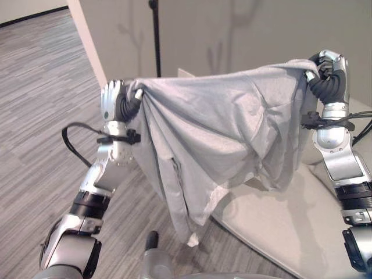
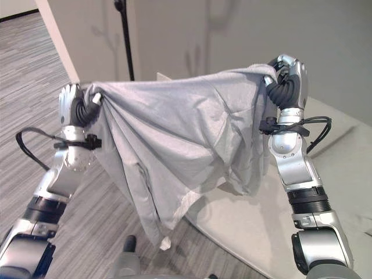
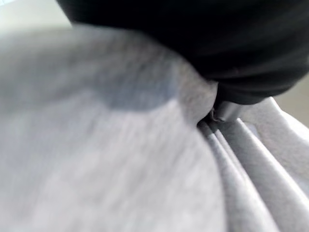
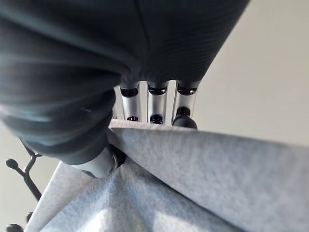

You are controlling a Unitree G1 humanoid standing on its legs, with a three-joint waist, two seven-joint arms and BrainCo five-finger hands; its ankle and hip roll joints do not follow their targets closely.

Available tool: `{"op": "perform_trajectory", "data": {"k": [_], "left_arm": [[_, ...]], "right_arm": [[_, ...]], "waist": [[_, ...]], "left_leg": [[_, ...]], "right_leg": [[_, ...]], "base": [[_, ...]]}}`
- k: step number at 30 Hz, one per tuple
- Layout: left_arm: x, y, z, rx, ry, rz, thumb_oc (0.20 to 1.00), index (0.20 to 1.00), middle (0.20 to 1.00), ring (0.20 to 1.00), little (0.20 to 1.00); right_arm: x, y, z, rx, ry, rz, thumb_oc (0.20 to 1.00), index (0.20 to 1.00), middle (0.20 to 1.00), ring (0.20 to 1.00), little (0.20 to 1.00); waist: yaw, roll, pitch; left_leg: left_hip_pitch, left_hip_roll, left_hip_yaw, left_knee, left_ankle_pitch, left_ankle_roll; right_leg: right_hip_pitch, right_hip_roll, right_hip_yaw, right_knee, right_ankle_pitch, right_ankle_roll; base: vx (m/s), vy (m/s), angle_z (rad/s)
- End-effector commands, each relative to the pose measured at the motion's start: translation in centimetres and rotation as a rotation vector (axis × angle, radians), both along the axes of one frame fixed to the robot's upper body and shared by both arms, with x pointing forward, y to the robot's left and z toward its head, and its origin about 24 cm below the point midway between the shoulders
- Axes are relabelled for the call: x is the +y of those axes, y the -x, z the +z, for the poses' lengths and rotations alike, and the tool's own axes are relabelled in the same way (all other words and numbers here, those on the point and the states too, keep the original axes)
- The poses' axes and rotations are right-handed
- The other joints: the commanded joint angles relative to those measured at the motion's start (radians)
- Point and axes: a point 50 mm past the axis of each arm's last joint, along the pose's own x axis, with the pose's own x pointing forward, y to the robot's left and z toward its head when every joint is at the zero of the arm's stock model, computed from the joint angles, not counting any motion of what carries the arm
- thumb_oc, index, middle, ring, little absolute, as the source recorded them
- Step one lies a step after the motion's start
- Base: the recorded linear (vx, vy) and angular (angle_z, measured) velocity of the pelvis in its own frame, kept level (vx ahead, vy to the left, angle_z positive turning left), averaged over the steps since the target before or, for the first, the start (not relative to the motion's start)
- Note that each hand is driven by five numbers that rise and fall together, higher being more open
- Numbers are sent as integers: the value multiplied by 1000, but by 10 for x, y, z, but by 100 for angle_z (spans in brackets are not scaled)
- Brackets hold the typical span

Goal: Hang the clothes on the sofa on the clothes rack.

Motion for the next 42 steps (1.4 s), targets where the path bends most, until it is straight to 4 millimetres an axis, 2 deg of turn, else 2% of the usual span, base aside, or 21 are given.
{"op": "perform_trajectory", "data": {"k": [1, 4, 5, 6, 7, 9, 10, 11, 12, 14, 15, 16, 17, 23, 26, 35, 42], "left_arm": [[15, 3, 20, -87, -12, 48, 200, 200, 200, 200, 200], [14, 1, 29, -106, -50, 53, 200, 200, 200, 200, 200], [13, 1, 32, -112, -58, 52, 200, 200, 200, 200, 200], [9, -1, 34, -117, -67, 46, 200, 200, 200, 200, 200], [7, -2, 34, -112, -68, 39, 200, 200, 200, 200, 200], [6, -2, 34, -108, -71, 32, 200, 200, 200, 200, 200], [4, -2, 35, -104, -71, 26, 200, 200, 200, 200, 200], [4, -2, 35, -104, -71, 25, 200, 200, 200, 200, 200], [3, -2, 35, -103, -71, 23, 200, 200, 200, 200, 200], [3, -2, 34, -107, -65, 32, 200, 200, 200, 200, 200], [4, -1, 32, -101, -68, 36, 200, 200, 200, 200, 200], [3, 0, 28, -87, -63, 30, 200, 200, 200, 200, 200], [3, 0, 26, -80, -62, 29, 200, 200, 200, 200, 200], [4, 5, 14, -53, -27, 25, 200, 200, 200, 200, 200], [6, 7, 10, -38, -12, 24, 200, 200, 200, 200, 200], [16, 11, 2, -7, 0, 72, 200, 200, 200, 200, 200], [20, 14, -1, -3, 9, 77, 200, 200, 200, 200, 200]], "right_arm": [[-23, 3, 33, -117, 28, -113, 200, 200, 200, 200, 200], [-23, 1, 35, -124, 22, -129, 200, 200, 200, 200, 200], [-23, 1, 37, -130, 21, -134, 200, 200, 200, 200, 200], [-22, 2, 34, -128, 17, -127, 200, 200, 200, 200, 200], [-23, 3, 33, -123, 19, -129, 200, 200, 200, 200, 200], [-27, 5, 36, -131, 28, -136, 200, 200, 200, 200, 200], [-30, 7, 40, -145, 32, -143, 200, 200, 200, 200, 200], [-30, 7, 41, -146, 32, -143, 200, 200, 200, 200, 200], [-32, 9, 43, -159, 27, -147, 200, 200, 200, 200, 200], [-32, 9, 40, -157, 25, -141, 200, 200, 200, 200, 200], [-31, 9, 40, -152, 33, -137, 200, 200, 200, 200, 200], [-33, 9, 37, -130, 42, -137, 200, 200, 200, 200, 200], [-35, 9, 35, -119, 49, -144, 200, 200, 200, 200, 200], [-35, 12, 28, -99, 47, -134, 200, 200, 200, 200, 200], [-34, 12, 25, -84, 48, -124, 200, 200, 200, 200, 200], [-38, 15, 17, -58, 27, -133, 200, 200, 200, 200, 200], [-36, 19, 12, -58, 19, -123, 200, 200, 200, 200, 200]], "waist": [[41, 32, -144], [41, 20, -148], [37, 20, -149], [25, 18, -143], [14, 18, -140], [4, 20, -138], [-9, 29, -125], [-10, 31, -125], [-25, 33, -107], [-45, 36, -84], [-44, 31, -81], [-39, 9, -88], [-38, 4, -94], [-36, 6, -142], [-36, 9, -155], [-35, 4, -163], [-41, 14, -165]], "left_leg": [[56, 17, 2, -142, -28, -17], [79, -47, 26, -149, -53, 20], [85, -64, 28, -149, -60, 28], [100, -93, 20, -149, -79, 44], [110, -109, 12, -149, -87, 51], [117, -126, 9, -149, -85, 60], [138, -133, -5, -149, -100, 66], [138, -130, -6, -149, -102, 65], [166, -147, -15, -149, -111, 73], [208, -162, -21, -149, -128, 82], [214, -165, -18, -149, -130, 82], [209, -177, -10, -149, -134, 91], [211, -182, -14, -149, -136, 94], [240, -174, -5, -149, -155, 97], [257, -164, -5, -149, -171, 97], [293, -140, 10, -149, -179, 88], [308, -126, 25, -149, -188, 79]], "right_leg": [[-12, 30, -12, 8, -73, 82], [-35, -32, -15, 83, -3, 86], [-40, -44, -13, 115, 20, 77], [-63, -31, 14, 184, 15, 61], [-82, 1, 45, 201, 1, 49], [-117, 59, 66, 172, -35, 37], [-169, 111, 71, 119, -55, 29], [-167, 114, 69, 115, -54, 28], [-229, 162, 74, 42, -26, 31], [-282, 224, 69, -33, 28, 50], [-270, 231, 47, -42, 32, 48], [-207, 249, 19, -40, 12, 26], [-191, 256, 30, -48, 8, 19], [-156, 263, 47, -69, 11, 8], [-140, 270, 56, -69, -9, 3], [-97, 273, 53, -69, -39, -8], [-86, 273, 44, -69, -53, -12]], "base": [[152, 416, -8], [119, 426, 3], [183, 493, 7], [197, 444, 10], [182, 399, 28], [170, 234, 63], [178, 129, 45], [257, 143, 19], [214, 102, 14], [283, 153, 30], [193, 69, 20], [120, -6, 22], [85, -28, 9], [158, -47, 1], [111, -38, 3], [53, -52, 5], [45, -40, -1]]}}
